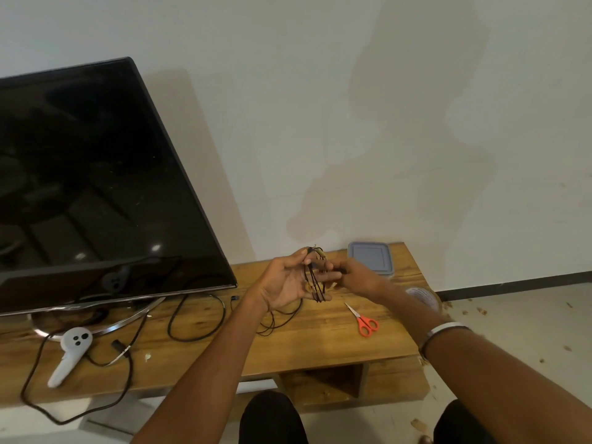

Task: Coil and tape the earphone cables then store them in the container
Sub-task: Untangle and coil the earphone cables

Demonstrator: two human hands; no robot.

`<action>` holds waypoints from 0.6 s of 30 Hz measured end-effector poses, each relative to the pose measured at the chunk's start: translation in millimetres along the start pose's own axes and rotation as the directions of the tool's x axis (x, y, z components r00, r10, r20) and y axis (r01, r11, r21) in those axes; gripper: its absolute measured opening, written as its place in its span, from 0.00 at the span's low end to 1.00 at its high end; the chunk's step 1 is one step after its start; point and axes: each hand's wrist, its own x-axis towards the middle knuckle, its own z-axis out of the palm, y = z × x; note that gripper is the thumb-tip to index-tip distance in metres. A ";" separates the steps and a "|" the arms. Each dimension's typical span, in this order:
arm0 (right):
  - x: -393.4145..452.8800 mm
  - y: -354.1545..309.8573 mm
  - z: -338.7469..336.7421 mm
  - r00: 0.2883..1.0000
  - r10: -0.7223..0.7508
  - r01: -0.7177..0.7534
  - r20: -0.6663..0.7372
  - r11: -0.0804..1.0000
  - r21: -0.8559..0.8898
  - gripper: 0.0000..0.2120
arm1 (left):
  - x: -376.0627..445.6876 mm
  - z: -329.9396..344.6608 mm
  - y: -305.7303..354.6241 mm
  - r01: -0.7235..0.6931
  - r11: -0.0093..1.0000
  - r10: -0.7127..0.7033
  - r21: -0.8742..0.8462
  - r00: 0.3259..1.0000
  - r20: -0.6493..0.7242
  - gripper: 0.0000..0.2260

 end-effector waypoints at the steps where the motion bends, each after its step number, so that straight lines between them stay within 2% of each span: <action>1: -0.2 -1.8 2.4 1.000 -0.008 0.008 -0.001 1.000 0.019 0.17 | 0.0 -1.0 0.5 -0.010 1.000 0.010 -0.015 1.000 -0.007 0.11; 4: 1.2 -5.0 7.9 1.000 -0.026 0.027 -0.010 0.991 0.135 0.14 | -0.5 -1.8 1.2 -0.035 0.998 0.034 -0.049 0.999 -0.033 0.10; 6: 2.0 -2.7 10.3 0.999 -0.035 0.029 0.021 0.974 0.227 0.16 | -1.8 -0.9 1.5 -0.050 0.997 0.047 -0.061 0.998 -0.044 0.10; 13: 3.3 -4.5 16.7 0.993 0.008 -0.069 0.117 0.850 0.522 0.11 | -6.3 -4.8 4.5 -0.083 0.995 0.079 -0.053 0.994 -0.074 0.10; 18: 2.4 -5.8 16.8 0.988 -0.016 -0.070 0.151 0.832 0.550 0.08 | -7.2 -5.7 5.3 -0.092 0.992 0.084 -0.083 0.992 -0.097 0.11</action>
